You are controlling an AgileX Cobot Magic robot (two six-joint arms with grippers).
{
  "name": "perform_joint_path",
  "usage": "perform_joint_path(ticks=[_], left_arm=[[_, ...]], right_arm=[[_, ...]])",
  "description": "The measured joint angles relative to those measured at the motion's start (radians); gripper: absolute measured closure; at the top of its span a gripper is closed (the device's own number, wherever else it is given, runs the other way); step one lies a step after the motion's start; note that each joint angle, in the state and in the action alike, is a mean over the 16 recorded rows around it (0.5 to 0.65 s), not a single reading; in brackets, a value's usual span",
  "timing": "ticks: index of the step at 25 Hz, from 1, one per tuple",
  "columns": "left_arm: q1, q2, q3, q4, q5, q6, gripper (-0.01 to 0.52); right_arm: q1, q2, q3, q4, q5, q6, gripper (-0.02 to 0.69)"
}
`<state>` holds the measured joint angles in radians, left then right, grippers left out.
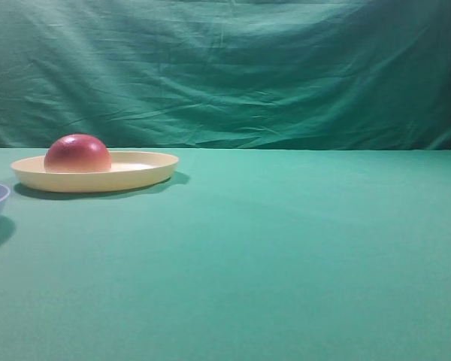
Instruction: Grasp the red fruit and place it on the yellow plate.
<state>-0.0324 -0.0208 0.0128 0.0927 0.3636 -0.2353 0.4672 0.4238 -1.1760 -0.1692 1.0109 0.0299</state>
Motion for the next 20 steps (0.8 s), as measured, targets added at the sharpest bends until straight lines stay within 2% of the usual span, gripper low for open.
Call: perform_joint_path(ticks=[8, 20], left_arm=[[0.000, 0.000, 0.000, 0.000, 0.000, 0.000, 0.514], [0.000, 0.000, 0.000, 0.000, 0.000, 0.000, 0.514]], right_arm=[[-0.193, -0.205, 0.343, -0.007, -0.237, 0.000, 0.665], [-0.351, -0.403, 0.961, -0.015, -0.546, 0.000, 0.665]])
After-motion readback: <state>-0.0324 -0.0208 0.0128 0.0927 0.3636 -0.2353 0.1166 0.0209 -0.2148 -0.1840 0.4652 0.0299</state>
